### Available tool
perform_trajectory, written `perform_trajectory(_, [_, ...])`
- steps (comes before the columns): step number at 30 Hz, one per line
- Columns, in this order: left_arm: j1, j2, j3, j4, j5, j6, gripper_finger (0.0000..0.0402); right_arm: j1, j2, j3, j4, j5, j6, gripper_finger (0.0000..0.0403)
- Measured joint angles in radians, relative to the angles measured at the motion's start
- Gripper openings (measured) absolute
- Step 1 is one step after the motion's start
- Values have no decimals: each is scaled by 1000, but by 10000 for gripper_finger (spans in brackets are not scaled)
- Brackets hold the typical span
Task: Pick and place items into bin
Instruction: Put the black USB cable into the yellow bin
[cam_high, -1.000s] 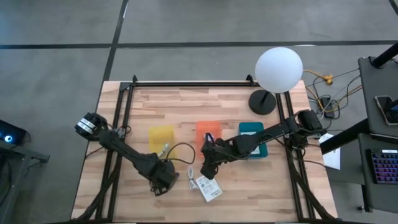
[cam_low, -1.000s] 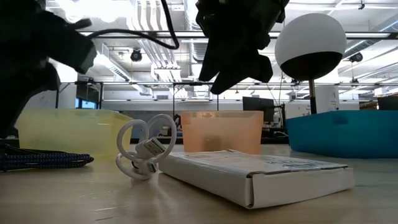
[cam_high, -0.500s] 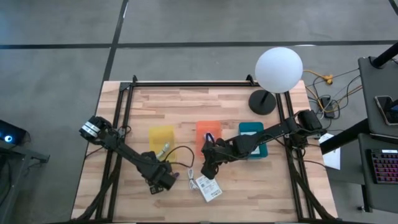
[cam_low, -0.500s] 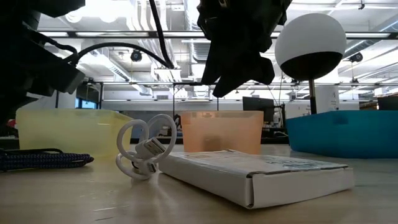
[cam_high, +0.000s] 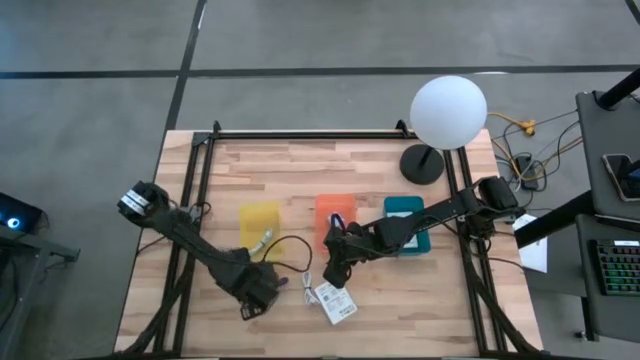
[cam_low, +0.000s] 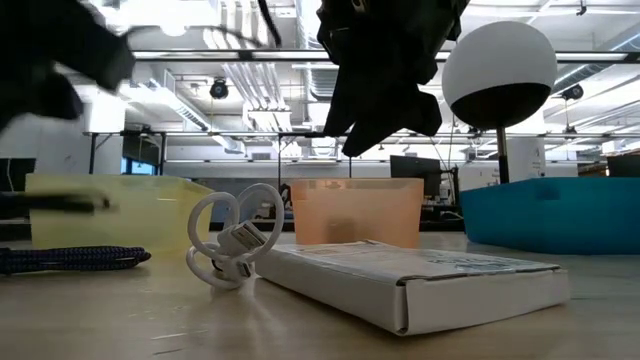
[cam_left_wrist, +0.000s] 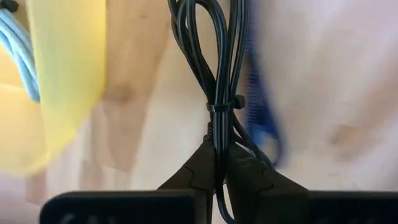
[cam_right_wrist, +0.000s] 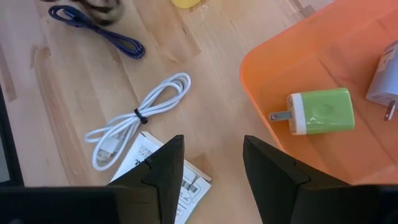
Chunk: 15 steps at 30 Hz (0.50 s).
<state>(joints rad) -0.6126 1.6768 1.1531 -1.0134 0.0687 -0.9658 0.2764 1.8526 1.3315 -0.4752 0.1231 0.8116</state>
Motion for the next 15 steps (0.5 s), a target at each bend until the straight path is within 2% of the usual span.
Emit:
perform_trajectory(4, [-56,-96,32,0,-58,-125,9,0,0,0,0,0,0,153])
perform_trajectory(7, [-88,-184,27,2,-142,-277,6,0,0,0,0,1,0,153])
perform_trajectory(11, [-97,-311,-1,10,-320,-491,5,0,0,0,0,9,0,153])
perform_trajectory(15, [-86,-438,-63,19,-507,-621,4,0,0,0,0,20,-4,153])
